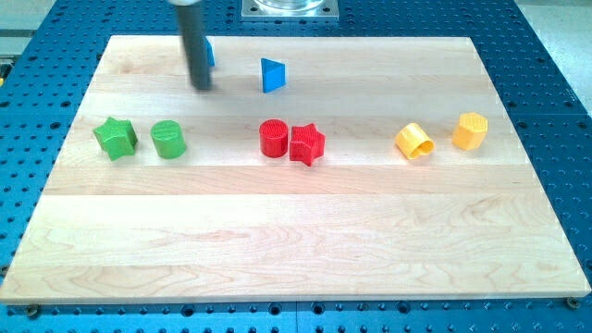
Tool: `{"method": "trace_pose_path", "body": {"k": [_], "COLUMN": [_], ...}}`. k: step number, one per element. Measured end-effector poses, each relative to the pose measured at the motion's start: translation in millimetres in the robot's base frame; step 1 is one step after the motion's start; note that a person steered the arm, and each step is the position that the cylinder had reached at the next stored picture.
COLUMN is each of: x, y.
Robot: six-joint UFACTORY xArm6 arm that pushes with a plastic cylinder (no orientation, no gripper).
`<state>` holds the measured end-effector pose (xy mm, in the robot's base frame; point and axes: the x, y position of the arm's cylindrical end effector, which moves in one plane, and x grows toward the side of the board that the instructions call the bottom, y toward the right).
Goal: Place the blue cube horizontal to the blue triangle
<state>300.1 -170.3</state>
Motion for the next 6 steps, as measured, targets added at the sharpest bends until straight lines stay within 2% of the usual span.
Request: {"method": "trace_pose_path", "body": {"k": [1, 2, 3, 4, 6], "x": [-20.3, -58.0, -61.1, -42.2, -59.3], "y": [-67.9, -46.9, 53.9, 156.1, 145.5]}}
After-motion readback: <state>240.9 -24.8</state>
